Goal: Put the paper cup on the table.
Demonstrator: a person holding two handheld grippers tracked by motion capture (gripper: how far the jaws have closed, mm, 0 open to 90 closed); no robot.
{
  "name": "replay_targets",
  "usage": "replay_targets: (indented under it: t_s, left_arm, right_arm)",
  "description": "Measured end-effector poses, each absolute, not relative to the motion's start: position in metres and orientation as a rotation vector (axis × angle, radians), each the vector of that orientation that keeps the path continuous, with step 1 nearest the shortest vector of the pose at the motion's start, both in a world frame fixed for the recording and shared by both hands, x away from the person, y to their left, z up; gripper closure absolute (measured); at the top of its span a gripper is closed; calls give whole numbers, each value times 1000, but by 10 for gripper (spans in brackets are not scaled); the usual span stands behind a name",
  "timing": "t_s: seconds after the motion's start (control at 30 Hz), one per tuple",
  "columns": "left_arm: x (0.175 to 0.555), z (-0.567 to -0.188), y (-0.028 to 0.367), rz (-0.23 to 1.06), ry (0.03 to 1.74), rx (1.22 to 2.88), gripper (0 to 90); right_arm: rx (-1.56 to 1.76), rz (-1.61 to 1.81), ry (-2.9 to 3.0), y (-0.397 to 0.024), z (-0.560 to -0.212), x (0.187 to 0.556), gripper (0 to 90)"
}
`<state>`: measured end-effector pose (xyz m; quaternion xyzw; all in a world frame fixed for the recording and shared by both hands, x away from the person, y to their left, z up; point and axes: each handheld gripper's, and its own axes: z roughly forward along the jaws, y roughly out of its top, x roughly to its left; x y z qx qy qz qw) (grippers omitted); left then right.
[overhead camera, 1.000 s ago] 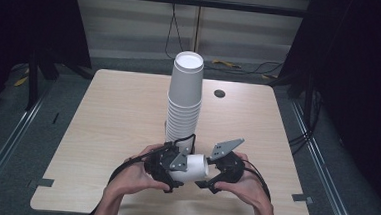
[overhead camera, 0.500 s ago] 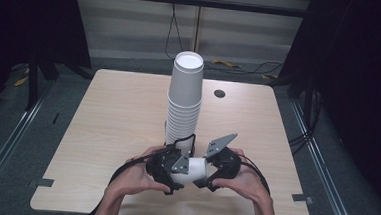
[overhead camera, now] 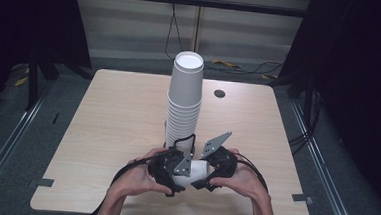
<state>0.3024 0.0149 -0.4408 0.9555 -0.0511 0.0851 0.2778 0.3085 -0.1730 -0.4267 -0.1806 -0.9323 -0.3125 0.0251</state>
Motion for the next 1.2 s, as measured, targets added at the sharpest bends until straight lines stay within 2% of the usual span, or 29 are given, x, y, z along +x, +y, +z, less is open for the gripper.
replay_targets:
  t_s: [0.23, 0.27, 0.33, 0.87, 1.2]
  left_arm:
    - [301, -442, 15, 227, -135, 2554, 150]
    - [303, -439, 16, 235, -179, 2574, 149]
    - [301, -441, 18, 211, -136, 2526, 144]
    - [306, -434, 34, 244, -144, 2356, 136]
    - [305, -431, 38, 258, -153, 2312, 138]
  right_arm:
    - [-537, -954, -2865, -173, -426, 309, 213]
    - [-537, -962, -2862, -174, -426, 309, 219]
    - [-537, -964, -2862, -175, -424, 309, 226]
    - [-522, -1073, -2848, -180, -417, 307, 244]
    - [-536, -1074, -2847, -179, -415, 306, 244]
